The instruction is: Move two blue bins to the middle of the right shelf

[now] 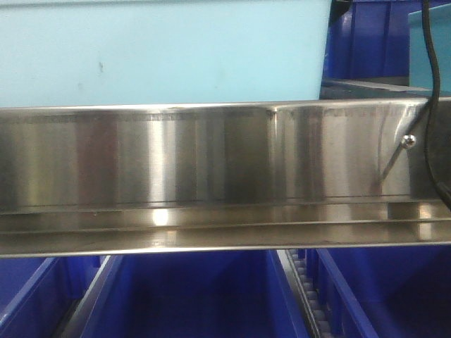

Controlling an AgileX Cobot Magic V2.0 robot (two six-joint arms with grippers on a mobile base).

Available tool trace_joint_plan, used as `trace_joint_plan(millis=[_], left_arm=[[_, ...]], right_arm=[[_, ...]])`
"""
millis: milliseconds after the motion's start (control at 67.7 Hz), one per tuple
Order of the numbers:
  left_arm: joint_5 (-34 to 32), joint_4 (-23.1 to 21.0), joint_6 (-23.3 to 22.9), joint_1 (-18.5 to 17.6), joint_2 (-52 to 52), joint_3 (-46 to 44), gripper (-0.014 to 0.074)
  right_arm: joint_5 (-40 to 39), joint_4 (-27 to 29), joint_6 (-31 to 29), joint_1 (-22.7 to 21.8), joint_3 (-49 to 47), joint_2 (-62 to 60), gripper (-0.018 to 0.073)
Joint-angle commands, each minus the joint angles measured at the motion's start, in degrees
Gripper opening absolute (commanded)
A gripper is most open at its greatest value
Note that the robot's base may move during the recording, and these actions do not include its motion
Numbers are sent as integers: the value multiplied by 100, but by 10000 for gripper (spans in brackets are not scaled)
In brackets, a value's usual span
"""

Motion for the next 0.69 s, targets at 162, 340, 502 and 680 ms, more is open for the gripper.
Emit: trace_joint_plan(millis=[162, 340, 502, 680], left_arm=[[111, -160, 32, 1, -70, -41, -111], [111, -471, 32, 1, -376, -203, -111], [204, -710, 32, -70, -665, -796, -111], [313, -710, 32, -366, -777, -1671, -111]], right_arm=[[48, -50, 8, 13, -27, -96, -153], [-23, -66, 8, 13, -134, -421, -153], [-31, -159, 8, 13, -519, -735, -153], [129, -371, 8, 13, -1202, -906, -153]])
